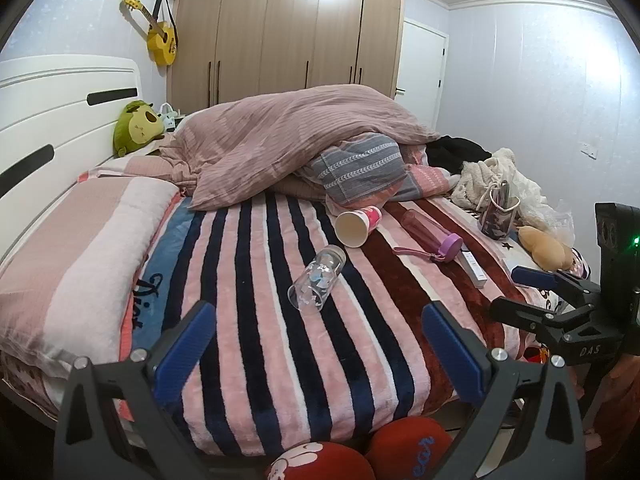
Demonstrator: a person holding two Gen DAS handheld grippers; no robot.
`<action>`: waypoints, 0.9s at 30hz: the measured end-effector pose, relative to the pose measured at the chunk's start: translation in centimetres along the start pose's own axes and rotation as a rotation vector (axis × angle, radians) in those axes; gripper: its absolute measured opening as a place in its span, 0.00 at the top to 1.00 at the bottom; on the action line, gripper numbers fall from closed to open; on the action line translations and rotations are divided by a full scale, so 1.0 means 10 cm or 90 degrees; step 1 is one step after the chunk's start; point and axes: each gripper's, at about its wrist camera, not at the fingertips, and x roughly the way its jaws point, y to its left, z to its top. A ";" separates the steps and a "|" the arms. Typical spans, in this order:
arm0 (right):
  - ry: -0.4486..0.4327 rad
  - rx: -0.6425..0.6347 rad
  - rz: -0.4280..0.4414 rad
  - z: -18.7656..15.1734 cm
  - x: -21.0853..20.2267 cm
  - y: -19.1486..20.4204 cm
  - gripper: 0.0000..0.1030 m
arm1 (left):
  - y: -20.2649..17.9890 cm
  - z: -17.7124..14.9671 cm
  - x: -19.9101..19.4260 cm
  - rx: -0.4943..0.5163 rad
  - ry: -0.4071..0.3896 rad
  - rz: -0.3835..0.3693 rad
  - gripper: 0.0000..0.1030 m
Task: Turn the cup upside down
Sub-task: 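Move the left gripper toward the clear sticker bottle lying on the blanket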
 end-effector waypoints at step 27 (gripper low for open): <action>-0.027 -0.001 -0.052 0.07 0.55 -0.44 0.00 | 0.19 0.18 1.06 -0.008 0.066 -0.007 0.01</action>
